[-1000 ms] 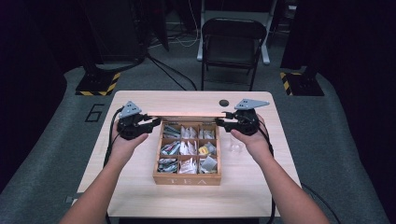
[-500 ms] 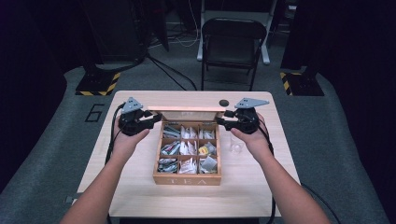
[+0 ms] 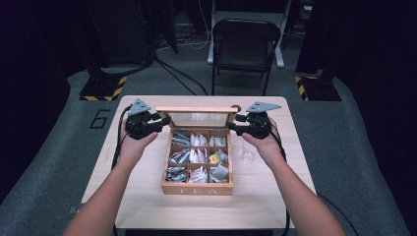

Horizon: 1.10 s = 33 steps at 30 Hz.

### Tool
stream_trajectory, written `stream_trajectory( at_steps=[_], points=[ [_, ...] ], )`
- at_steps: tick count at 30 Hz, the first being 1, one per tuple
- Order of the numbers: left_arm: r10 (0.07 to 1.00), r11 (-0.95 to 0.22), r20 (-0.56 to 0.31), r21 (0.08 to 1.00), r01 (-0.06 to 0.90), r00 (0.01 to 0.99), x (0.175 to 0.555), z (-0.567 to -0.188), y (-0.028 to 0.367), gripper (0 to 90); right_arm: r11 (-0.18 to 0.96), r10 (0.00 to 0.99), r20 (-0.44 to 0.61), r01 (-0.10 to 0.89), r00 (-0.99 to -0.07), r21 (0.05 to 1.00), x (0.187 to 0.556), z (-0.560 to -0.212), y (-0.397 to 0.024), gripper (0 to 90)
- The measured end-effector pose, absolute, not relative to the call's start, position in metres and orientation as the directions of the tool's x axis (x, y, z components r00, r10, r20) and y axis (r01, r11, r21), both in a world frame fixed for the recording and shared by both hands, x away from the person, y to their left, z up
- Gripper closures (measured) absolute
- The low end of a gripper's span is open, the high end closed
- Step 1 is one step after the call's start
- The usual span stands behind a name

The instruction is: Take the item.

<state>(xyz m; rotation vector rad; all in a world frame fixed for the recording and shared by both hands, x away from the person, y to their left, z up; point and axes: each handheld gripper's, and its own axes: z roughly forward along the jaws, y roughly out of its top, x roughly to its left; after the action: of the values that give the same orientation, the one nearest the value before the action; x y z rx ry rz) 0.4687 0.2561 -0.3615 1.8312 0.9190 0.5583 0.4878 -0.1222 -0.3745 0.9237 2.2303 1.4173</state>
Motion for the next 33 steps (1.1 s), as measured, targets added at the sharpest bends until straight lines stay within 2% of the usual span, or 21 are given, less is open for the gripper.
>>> stream_trajectory(
  at_steps=[11,18,33],
  points=[
    [0.793,-0.235,-0.031,0.906,0.352,0.609,0.474,-0.359,0.256,59.6,0.309,0.674,0.035,0.326,-0.737,0.893,0.496,-0.379,-0.117,49.7],
    [0.786,-0.233,-0.040,0.905,0.355,0.617,0.477,-0.359,0.258,59.6,0.338,0.674,0.032,0.347,-0.738,0.875,0.505,-0.385,-0.117,53.8],
    [0.789,-0.227,-0.037,0.910,0.347,0.613,0.485,-0.359,0.258,60.2,0.306,0.686,0.062,0.366,-0.725,0.879,0.520,-0.388,-0.114,59.8]
  ],
)
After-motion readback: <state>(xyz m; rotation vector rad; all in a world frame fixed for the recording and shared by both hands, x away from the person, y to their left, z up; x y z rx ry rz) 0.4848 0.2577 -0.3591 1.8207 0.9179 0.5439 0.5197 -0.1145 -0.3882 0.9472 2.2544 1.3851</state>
